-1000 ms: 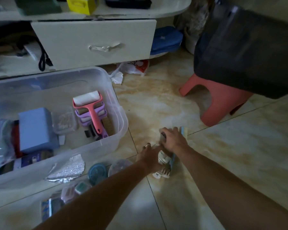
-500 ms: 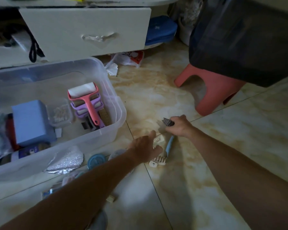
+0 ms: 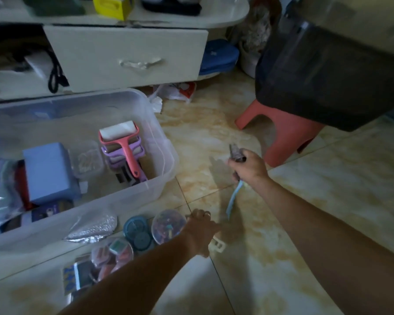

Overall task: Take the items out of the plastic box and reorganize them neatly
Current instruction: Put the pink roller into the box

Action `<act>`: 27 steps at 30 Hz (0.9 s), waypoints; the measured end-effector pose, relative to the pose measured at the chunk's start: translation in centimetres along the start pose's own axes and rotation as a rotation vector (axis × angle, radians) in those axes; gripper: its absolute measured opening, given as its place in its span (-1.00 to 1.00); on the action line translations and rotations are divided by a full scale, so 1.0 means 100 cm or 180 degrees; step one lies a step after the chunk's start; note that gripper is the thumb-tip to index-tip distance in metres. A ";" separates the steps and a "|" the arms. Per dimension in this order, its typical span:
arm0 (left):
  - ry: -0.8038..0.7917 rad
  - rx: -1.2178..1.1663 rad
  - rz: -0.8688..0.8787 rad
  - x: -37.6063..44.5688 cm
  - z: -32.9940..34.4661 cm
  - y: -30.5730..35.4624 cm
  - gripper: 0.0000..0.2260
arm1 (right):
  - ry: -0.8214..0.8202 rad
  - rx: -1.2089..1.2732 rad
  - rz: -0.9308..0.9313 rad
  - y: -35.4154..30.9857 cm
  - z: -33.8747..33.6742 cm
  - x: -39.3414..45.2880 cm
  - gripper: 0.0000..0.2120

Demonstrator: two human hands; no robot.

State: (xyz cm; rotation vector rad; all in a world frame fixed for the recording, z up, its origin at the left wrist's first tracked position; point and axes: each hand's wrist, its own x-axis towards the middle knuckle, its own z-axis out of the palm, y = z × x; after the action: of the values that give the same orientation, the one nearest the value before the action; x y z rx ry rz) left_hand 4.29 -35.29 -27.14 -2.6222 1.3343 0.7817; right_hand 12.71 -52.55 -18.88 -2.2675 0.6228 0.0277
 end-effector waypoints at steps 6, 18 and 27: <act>0.0649 0.0013 0.0067 -0.018 -0.001 -0.009 -0.33 | 0.0624 0.0867 -0.1382 -0.136 0.024 -0.015 -0.64; -0.0332 -0.1747 -0.0085 -0.156 -0.171 -0.139 -0.60 | -0.1565 -0.1901 -0.1182 -0.253 0.103 -0.016 -0.76; -0.0659 -0.2025 -0.2111 -0.188 -0.141 -0.245 -0.57 | -0.1030 -0.2294 -0.1286 -0.195 0.191 -0.006 -0.66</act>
State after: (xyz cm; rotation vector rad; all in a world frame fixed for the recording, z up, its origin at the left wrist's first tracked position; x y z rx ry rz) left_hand 19.87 -10.90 -9.32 -2.9978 0.1062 1.4490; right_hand 24.11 -27.71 -18.94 -2.9474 -0.0514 0.4764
